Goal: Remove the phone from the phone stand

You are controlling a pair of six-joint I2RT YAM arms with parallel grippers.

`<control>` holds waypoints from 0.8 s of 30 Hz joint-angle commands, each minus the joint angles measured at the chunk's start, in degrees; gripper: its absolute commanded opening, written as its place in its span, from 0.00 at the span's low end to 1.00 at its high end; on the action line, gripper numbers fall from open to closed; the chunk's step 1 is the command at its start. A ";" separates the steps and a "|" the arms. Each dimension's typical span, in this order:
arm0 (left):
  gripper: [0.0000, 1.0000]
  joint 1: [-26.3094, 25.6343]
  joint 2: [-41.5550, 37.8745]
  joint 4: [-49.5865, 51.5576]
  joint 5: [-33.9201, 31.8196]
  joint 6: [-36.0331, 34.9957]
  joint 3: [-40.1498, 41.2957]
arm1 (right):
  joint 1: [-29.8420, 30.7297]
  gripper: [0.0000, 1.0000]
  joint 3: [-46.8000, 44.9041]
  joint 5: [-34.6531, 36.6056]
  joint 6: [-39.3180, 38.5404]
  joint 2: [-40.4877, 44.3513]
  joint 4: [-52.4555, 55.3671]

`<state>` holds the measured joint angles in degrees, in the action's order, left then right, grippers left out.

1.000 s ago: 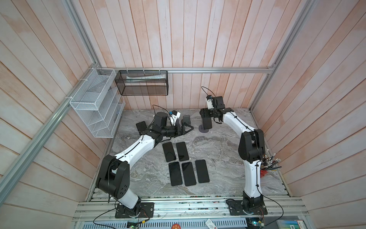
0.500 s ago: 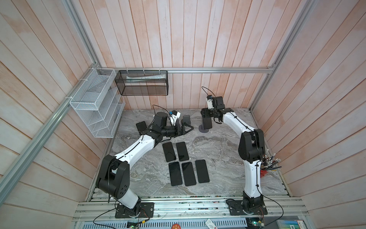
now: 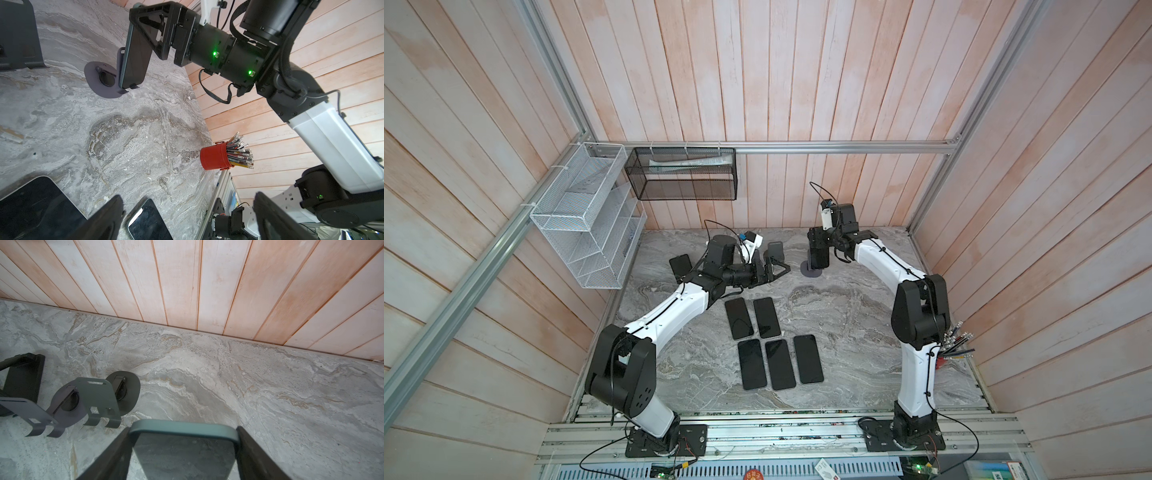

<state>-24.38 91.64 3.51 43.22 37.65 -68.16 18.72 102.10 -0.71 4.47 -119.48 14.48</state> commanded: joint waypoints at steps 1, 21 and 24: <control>0.99 0.05 0.21 -0.07 -0.24 -1.16 -1.66 | 0.50 0.68 -1.47 1.32 0.62 4.25 -3.26; 0.99 0.28 -0.56 -1.31 0.90 0.06 -1.36 | 2.10 0.66 -5.70 3.79 2.22 11.14 -3.89; 0.99 0.48 -1.31 -0.86 0.05 -0.56 -1.45 | 2.90 0.66 -6.19 4.89 1.17 12.19 -3.74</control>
<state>-24.29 91.61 3.42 43.24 37.69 -68.16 20.78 96.25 2.33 5.96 -111.20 12.34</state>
